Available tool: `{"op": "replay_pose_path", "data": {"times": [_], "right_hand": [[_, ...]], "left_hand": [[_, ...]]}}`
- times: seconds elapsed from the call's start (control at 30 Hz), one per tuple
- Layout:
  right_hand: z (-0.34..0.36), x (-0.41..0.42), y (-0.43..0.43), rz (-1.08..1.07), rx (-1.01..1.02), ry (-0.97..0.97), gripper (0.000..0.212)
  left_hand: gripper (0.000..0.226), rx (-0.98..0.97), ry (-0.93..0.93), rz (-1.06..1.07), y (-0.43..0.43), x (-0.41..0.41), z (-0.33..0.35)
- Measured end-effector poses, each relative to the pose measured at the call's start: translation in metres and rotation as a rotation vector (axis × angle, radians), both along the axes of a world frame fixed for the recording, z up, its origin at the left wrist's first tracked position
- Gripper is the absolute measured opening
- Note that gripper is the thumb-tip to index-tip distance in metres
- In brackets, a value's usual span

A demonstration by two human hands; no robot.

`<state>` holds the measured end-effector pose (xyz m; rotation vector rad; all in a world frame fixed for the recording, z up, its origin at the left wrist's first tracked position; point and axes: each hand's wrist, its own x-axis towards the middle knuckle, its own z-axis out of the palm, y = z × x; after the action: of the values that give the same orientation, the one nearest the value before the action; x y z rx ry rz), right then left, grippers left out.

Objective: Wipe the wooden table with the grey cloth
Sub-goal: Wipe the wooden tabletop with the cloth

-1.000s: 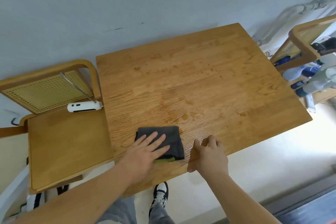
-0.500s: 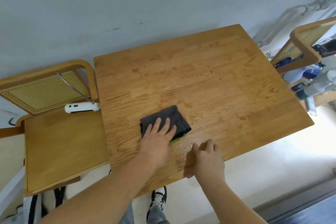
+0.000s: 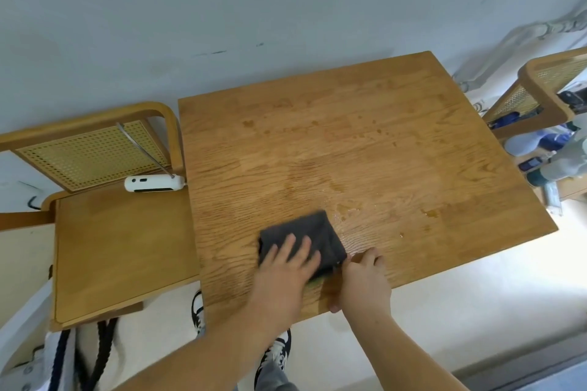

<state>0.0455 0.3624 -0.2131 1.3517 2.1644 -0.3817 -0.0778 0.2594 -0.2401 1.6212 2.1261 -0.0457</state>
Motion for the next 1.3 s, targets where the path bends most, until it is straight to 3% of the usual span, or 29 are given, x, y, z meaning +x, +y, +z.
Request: {"op": "replay_pose_path", "data": {"times": [0.1,0.2,0.33,0.4,0.53,0.63,0.67,0.77,0.83,0.97,1.1,1.23,1.3], "right_hand": [[-0.005,-0.004,-0.003,-0.009,0.029,-0.003,0.090],[-0.006,-0.011,-0.005,-0.054,0.065,0.011,0.073],[-0.007,-0.010,-0.004,-0.067,0.020,0.012,0.081],[-0.007,-0.007,-0.004,-0.064,0.010,0.017,0.086],[-0.005,-0.005,-0.003,-0.048,0.001,0.026,0.091],[-0.004,-0.007,0.000,-0.048,-0.012,0.014,0.095],[-0.004,-0.008,0.000,-0.049,-0.021,0.007,0.098],[-0.004,-0.009,0.001,-0.057,-0.038,-0.007,0.100],[-0.005,-0.008,0.001,-0.060,-0.038,-0.013,0.097],[-0.002,-0.009,0.000,-0.048,-0.028,-0.018,0.093],[0.002,-0.009,-0.003,-0.039,-0.017,-0.010,0.093],[0.003,-0.003,-0.006,-0.071,-0.032,0.054,0.098],[0.011,-0.003,-0.005,-0.071,-0.046,0.115,0.091]], "left_hand": [[0.077,-0.031,-0.004,-0.227,-0.030,0.005,0.001],[0.076,-0.059,0.060,-0.251,-0.030,-0.039,0.008],[0.091,-0.005,0.027,0.219,-0.038,-0.066,0.006],[0.090,0.009,0.042,0.283,-0.046,-0.042,0.007],[0.087,-0.132,0.006,-0.123,-0.077,0.001,0.013],[0.080,-0.143,0.046,-0.331,-0.087,-0.039,0.018],[0.081,-0.141,0.063,-0.278,-0.088,-0.057,0.016],[0.087,0.010,0.028,0.196,-0.089,-0.081,0.013],[0.088,0.010,0.018,0.337,-0.086,-0.059,0.014],[0.090,-0.108,-0.005,0.009,-0.099,-0.010,0.013],[0.082,-0.198,0.099,-0.231,-0.100,-0.051,0.023],[0.086,-0.129,0.028,0.232,-0.079,-0.079,0.028],[0.085,-0.109,0.002,0.304,-0.073,-0.070,0.028]]}}
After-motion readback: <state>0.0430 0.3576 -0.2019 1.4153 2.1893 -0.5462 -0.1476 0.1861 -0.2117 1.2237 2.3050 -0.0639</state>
